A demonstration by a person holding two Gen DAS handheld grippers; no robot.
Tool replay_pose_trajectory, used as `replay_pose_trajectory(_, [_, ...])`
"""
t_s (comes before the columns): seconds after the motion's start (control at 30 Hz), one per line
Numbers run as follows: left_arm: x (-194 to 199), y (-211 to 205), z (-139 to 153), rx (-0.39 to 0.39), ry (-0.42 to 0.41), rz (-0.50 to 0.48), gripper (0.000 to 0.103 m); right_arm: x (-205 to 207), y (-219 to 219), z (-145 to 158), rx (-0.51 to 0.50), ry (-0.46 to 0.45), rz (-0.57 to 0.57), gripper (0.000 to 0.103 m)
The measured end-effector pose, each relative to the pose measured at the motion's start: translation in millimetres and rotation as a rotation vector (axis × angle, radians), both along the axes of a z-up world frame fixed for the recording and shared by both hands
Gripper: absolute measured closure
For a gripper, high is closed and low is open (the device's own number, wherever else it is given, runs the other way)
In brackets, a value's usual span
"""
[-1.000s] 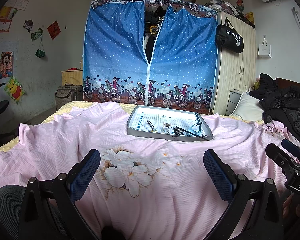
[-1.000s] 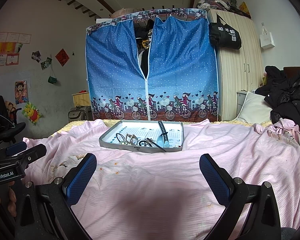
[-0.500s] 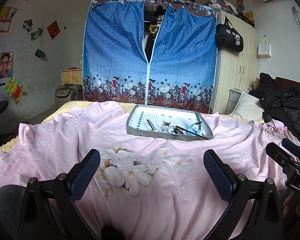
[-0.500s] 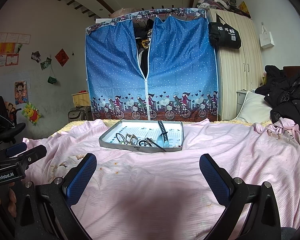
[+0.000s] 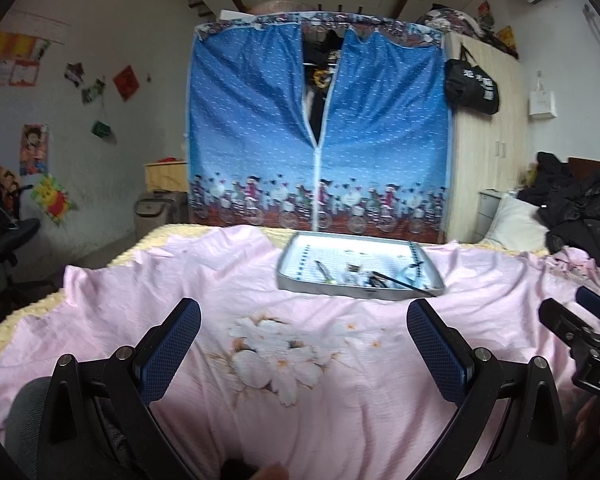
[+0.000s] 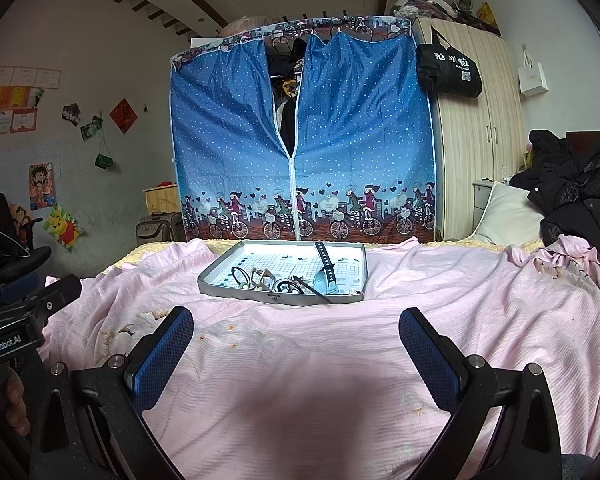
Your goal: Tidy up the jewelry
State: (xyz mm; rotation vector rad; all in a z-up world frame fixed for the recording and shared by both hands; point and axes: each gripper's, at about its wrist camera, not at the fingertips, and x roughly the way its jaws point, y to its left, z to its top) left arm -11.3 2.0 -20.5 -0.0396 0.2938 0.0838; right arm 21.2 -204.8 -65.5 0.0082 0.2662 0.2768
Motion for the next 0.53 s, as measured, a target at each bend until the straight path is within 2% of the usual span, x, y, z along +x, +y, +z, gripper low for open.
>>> replay_pose_trajectory(0.17, [2.7,4.2,-0.5,-0.035,0.007,-0.012,0.002,0.4,0.3,0.5,0.0,0.0,0.0,0.0])
replay_pose_trajectory(0.53, [4.8,-2.0,0.5,-0.006,0.013,-0.013,0.002,-0.7,-0.1,-0.1,0.0,0.001,-0.002,0.0])
